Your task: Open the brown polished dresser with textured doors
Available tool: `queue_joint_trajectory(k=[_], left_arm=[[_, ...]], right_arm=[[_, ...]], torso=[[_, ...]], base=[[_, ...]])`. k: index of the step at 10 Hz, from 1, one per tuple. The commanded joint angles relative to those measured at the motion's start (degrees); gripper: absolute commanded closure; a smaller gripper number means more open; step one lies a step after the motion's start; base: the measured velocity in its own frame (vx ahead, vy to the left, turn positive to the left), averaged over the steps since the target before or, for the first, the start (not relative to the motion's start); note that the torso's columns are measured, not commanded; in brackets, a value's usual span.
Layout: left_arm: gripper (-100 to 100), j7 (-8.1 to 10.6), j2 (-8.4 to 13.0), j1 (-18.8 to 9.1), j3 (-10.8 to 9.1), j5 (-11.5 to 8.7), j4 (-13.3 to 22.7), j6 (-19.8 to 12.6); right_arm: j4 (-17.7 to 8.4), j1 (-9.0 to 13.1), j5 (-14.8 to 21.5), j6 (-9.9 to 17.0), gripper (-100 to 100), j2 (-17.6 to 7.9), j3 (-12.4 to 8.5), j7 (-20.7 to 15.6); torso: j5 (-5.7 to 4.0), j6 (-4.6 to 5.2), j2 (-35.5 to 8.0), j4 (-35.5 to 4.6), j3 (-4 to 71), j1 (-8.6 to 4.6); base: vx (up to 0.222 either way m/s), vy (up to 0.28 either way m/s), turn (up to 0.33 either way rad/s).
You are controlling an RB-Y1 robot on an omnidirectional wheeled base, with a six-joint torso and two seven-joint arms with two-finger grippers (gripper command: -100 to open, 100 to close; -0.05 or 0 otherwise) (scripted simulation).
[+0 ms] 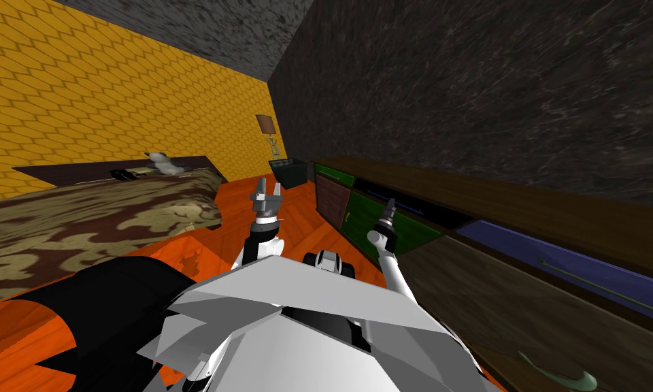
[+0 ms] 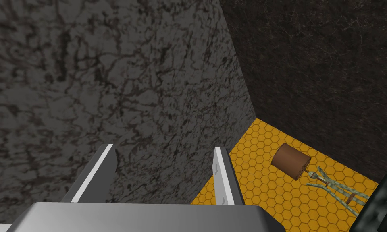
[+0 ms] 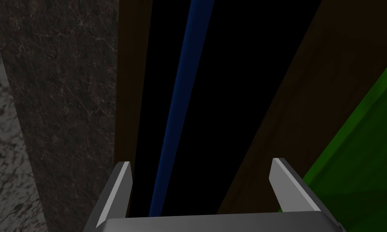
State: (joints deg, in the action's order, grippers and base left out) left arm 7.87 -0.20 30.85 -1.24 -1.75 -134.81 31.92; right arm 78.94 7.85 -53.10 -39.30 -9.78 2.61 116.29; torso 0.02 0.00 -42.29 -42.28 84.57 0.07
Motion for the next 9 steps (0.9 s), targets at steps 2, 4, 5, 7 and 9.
queue_joint_trajectory(k=[2, 4, 5, 7, 9], left_arm=[[0, 0.00, 0.00, 0.00, 0.00, 0.00, 0.00, 0.00], [0, 0.00, 0.00, 0.00, 0.00, 0.00, 0.00, 0.00], [0, 0.00, 0.00, 0.00, 0.00, 0.00, 0.00, 0.00], [0, 0.00, 0.00, 0.00, 0.00, 0.00, 0.00, 0.00], [0, 0.00, 0.00, 0.00, 0.00, 0.00, 0.00, 0.00]], right_arm=[[0.25, 1.82, -1.18, 5.91, -100, 0.43, -0.21, 0.02], [0.39, 2.27, -1.49, 7.42, -100, 0.56, -0.29, -0.05], [0.51, 2.70, -1.80, 8.86, -100, 0.67, -0.37, -0.12], [0.75, 3.50, -2.36, 11.55, -100, 0.89, -0.52, -0.25], [0.98, 4.25, -2.89, 14.03, -100, 1.10, -0.66, -0.36]], torso=[[-0.04, 0.00, 0.00, -0.01, -0.01, -0.15], [-0.02, 0.00, 0.03, 0.00, 0.02, -0.08], [0.02, 0.00, 0.11, 0.03, 0.06, 0.08], [0.01, -0.01, 0.03, 0.01, 0.02, 0.01], [-0.06, 0.03, -0.03, -0.02, -0.02, -0.24]], base=[[-0.078, -0.126, 0.006], [-0.058, -0.104, 0.005], [-0.036, -0.049, 0.000], [-0.049, -0.070, 0.006], [-0.066, -0.098, 0.005]])
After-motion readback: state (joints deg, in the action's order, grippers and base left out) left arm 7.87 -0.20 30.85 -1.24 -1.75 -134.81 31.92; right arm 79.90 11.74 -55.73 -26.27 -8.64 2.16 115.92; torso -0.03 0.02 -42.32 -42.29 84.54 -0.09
